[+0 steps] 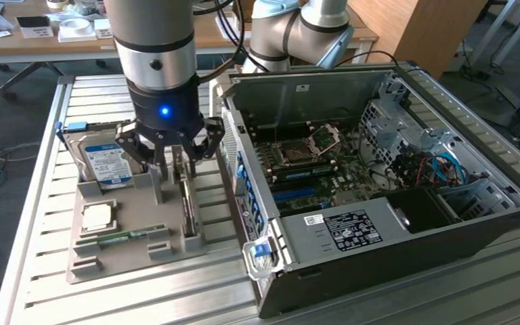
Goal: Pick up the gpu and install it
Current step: 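Pick up the gpu and move the gpu toward the slot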
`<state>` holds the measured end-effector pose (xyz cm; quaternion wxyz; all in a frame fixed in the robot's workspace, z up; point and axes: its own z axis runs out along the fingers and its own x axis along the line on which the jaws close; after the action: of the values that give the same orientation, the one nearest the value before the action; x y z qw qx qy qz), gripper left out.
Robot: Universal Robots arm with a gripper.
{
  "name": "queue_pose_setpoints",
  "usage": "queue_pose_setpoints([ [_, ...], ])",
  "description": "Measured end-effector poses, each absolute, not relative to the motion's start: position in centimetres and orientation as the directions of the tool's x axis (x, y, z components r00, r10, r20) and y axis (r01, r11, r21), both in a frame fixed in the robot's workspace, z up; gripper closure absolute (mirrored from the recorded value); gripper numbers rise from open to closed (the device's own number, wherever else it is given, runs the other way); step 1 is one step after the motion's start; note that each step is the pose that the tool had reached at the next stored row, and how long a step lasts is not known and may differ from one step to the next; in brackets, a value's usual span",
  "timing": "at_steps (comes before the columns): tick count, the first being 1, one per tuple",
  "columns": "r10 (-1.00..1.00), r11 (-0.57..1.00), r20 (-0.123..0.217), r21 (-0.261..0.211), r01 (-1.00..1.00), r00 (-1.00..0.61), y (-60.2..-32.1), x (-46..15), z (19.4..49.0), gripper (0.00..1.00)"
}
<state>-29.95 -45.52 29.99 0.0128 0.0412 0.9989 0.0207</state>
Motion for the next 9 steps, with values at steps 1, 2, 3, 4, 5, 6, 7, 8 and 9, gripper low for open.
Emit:
queue_pose_setpoints([
  [1,0.083,0.996,-0.024,0.042,0.082,-0.996,-45.5,-29.9,29.8,0.53],
  [2,0.083,0.996,-0.024,0.042,0.082,-0.996,-45.5,-29.8,29.6,0.53],
  [3,0.083,0.996,-0.024,0.042,0.082,-0.996,-45.5,-29.7,29.4,0.53],
  [4,0.083,0.996,-0.024,0.042,0.082,-0.996,-45.5,-29.7,29.3,0.53],
  [5,0.083,0.996,-0.024,0.042,0.082,-0.996,-45.5,-29.6,29.1,0.53],
  [6,0.083,0.996,-0.024,0.042,0.082,-0.996,-45.5,-29.6,28.9,0.53],
  [7,0.083,0.996,-0.024,0.042,0.082,-0.996,-45.5,-29.6,28.7,0.53],
  [8,0.083,0.996,-0.024,0.042,0.082,-0.996,-45.5,-29.6,28.5,0.53],
  [9,0.083,0.996,-0.024,0.042,0.082,-0.996,-45.5,-29.5,28.3,0.53],
])
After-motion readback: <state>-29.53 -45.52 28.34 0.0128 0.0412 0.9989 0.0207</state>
